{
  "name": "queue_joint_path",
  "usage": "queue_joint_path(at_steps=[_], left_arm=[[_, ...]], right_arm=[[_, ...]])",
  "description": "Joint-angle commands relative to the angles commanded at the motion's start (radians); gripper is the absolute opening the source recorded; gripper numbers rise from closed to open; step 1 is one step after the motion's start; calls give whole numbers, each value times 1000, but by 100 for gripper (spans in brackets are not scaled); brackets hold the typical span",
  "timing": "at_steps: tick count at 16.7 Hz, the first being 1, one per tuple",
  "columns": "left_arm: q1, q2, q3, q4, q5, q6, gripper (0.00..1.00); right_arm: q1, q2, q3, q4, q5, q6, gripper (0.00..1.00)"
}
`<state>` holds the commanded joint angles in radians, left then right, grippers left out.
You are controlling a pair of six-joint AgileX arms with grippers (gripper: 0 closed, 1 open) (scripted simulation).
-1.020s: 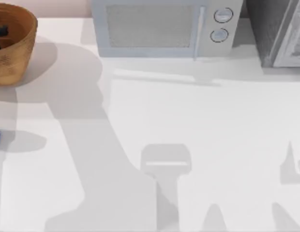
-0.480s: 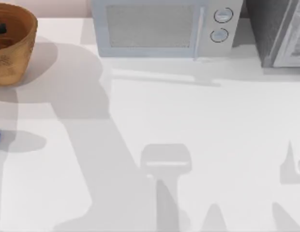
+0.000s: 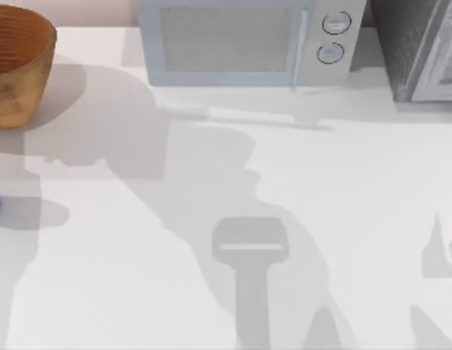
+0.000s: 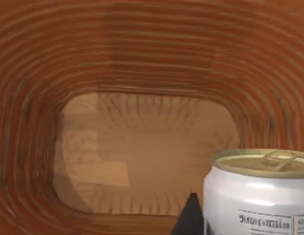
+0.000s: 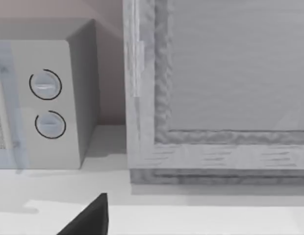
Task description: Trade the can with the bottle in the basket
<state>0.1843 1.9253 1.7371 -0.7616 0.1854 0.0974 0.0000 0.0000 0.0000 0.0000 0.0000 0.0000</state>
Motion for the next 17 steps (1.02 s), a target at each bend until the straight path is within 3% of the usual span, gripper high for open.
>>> queue_joint_path(at_steps=[11,17], left_arm=[[-119,-1306,-1147,534,-142,-76,0],[-170,-1796,-1609,715,-180,-96,0]], right_arm=[[0,0,0,0,0,0,100],[0,0,0,0,0,0,100]])
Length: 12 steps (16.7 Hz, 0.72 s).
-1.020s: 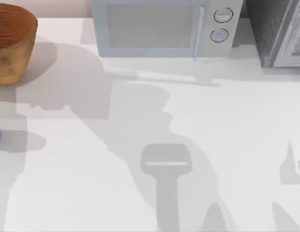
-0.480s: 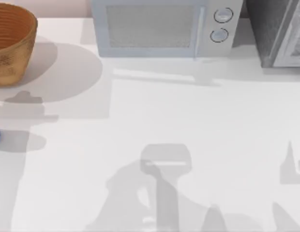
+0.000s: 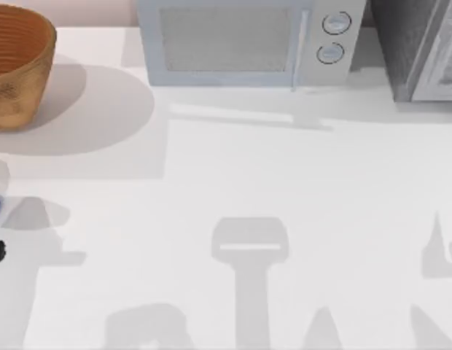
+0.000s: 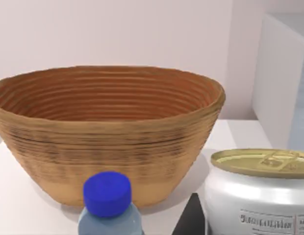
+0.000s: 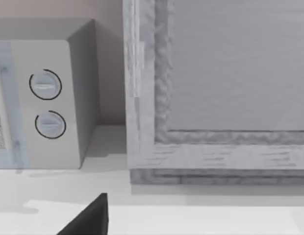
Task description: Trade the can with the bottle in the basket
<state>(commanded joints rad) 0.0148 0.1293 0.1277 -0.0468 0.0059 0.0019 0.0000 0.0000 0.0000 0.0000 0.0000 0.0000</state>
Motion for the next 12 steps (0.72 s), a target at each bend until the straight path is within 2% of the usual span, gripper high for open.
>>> queue_joint_path(at_steps=[4,12], left_arm=[[-14,-124,-123,45,-6,-2,0],[-17,-108,-119,51,9,0,0]], right_arm=[[0,0,0,0,0,0,100],[0,0,0,0,0,0,100]])
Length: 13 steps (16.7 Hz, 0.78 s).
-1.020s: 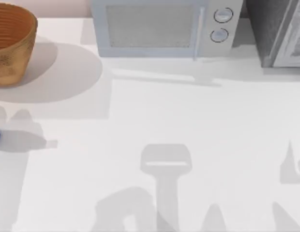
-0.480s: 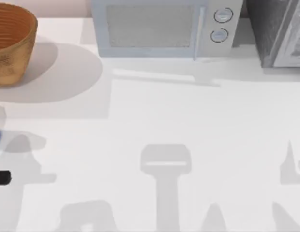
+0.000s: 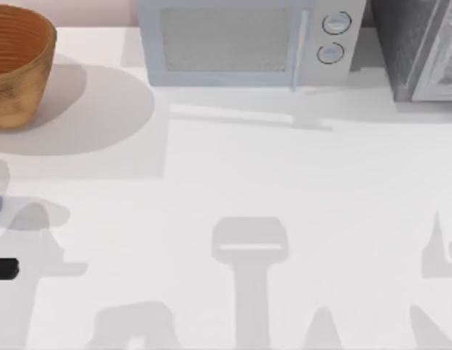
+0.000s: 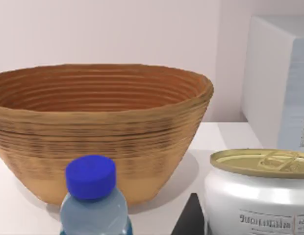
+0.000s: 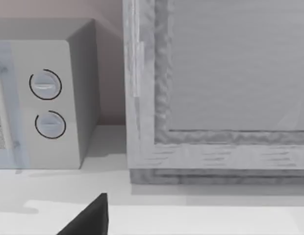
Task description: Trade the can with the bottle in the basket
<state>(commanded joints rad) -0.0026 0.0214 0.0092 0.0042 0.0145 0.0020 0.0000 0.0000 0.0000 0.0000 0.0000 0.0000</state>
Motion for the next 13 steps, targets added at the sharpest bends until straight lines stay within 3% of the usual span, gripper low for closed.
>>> queue_joint_path(at_steps=[13], left_arm=[[-143,577,314,259,413,14,0]], right_arm=[[0,0,0,0,0,0,100]])
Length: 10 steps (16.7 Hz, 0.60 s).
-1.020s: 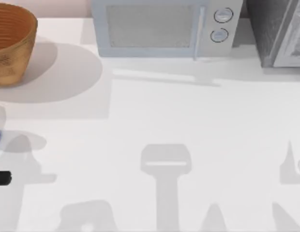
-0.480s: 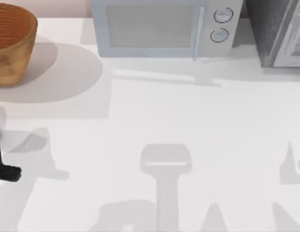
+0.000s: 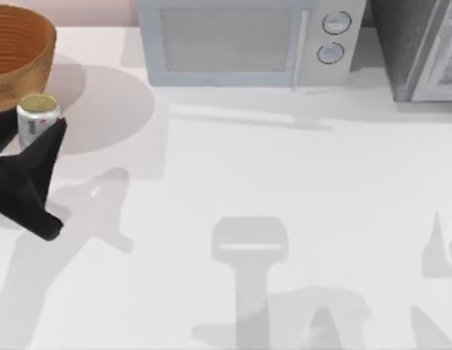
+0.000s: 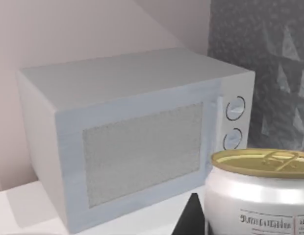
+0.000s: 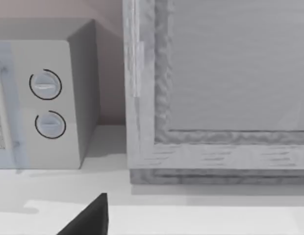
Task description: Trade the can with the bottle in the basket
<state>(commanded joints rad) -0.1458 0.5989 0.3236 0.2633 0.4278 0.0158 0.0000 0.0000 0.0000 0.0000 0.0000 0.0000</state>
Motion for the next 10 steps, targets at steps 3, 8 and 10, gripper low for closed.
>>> queue_joint_path(at_steps=[3,8,10], left_arm=[[-31,153,69,61,93,-2,0],[-83,412,182,167,242,-11,0],[-102,512,228,213,297,-16,0]], right_arm=[[0,0,0,0,0,0,100],[0,0,0,0,0,0,100],[0,0,0,0,0,0,100]])
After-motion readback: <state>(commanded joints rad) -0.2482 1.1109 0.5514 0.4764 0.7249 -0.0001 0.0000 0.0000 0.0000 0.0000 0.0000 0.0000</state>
